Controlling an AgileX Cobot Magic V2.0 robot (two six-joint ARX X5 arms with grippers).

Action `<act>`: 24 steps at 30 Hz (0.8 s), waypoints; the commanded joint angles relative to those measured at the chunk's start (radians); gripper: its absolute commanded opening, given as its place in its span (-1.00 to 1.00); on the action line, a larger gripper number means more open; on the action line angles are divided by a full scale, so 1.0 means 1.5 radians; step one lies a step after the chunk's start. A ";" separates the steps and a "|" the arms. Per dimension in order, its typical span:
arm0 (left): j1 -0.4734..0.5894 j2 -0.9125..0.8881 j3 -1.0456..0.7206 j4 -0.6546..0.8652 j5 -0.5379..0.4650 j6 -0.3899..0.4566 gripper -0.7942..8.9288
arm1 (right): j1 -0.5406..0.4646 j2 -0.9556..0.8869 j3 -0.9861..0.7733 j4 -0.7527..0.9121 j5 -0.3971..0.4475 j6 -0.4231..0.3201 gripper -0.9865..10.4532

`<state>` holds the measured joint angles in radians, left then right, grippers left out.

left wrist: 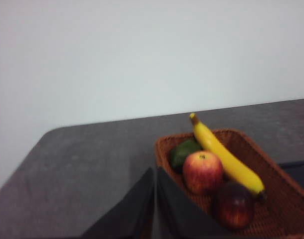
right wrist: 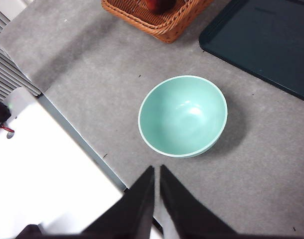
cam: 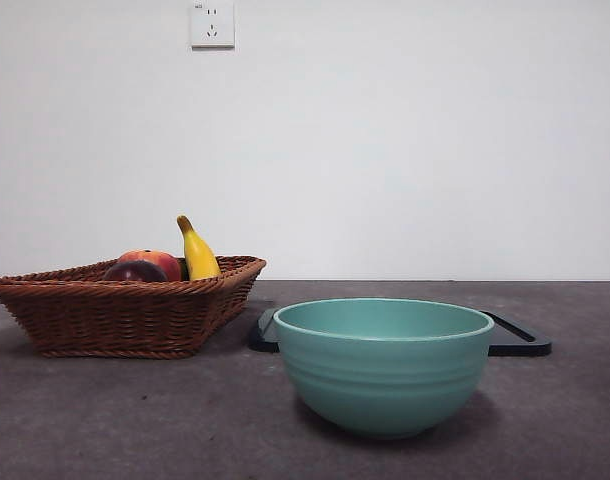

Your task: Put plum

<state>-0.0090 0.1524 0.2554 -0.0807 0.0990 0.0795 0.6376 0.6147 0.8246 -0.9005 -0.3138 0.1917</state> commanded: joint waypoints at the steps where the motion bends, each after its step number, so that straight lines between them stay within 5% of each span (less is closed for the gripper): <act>1: 0.007 -0.036 -0.043 0.012 -0.005 -0.031 -0.82 | 0.004 0.003 0.006 0.007 0.000 0.007 -0.81; 24: 0.025 -0.100 -0.163 -0.027 -0.049 -0.056 -0.82 | 0.004 0.003 0.006 0.007 -0.001 0.007 -0.81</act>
<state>0.0280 0.0048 0.0322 -0.1268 0.0242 0.0059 0.6376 0.6151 0.8246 -0.9009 -0.3138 0.1917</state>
